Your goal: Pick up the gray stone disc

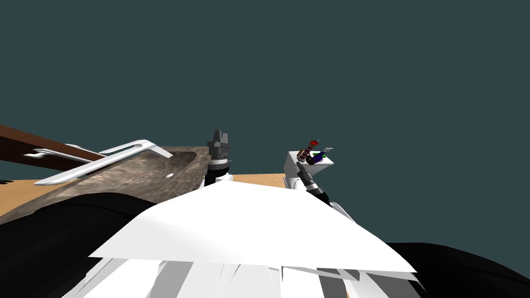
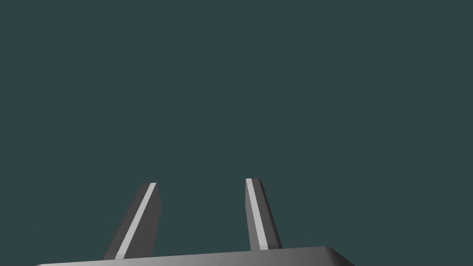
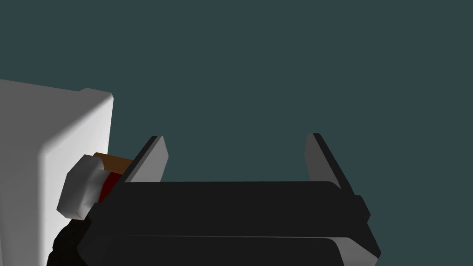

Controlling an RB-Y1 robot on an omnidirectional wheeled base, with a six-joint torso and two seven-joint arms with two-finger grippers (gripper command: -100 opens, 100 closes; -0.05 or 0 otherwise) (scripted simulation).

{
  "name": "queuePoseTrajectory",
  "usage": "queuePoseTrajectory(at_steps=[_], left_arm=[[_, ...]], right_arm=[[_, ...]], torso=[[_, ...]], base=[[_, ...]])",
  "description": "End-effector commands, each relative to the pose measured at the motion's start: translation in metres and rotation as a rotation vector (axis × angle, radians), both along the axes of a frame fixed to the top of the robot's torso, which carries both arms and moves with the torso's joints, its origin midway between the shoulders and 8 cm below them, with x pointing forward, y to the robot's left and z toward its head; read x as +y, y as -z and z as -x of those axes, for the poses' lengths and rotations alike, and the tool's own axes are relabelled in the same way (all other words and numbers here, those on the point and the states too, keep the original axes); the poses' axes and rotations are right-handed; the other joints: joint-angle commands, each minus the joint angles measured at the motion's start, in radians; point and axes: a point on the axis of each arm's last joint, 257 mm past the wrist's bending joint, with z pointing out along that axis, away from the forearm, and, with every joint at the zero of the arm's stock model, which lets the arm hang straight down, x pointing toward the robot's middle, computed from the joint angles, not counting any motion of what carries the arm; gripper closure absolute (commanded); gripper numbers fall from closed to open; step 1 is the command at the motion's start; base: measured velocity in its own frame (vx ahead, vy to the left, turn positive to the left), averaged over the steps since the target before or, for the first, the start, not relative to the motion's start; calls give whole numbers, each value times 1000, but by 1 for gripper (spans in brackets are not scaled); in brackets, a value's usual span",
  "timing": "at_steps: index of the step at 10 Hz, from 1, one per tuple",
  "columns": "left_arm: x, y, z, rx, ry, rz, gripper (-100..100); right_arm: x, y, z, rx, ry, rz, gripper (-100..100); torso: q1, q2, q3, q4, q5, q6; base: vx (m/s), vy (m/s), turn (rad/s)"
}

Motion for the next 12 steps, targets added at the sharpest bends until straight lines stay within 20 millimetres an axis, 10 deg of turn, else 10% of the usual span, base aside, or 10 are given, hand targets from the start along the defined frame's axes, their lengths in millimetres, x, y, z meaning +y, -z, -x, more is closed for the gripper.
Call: queuePoseTrajectory(at_steps=[1,12], left_arm=[[0,0,0,0,0,0,0],[0,0,0,0,0,0,0]], right_arm=[[-5,8,6,28,-14,24,-100],[-53,102,60,327,-124,263,-100]], torso=[[0,0,0,0,0,0],[-1,-3,-1,0,0,0]], base=[[-47,7,56],[-34,-1,80]])
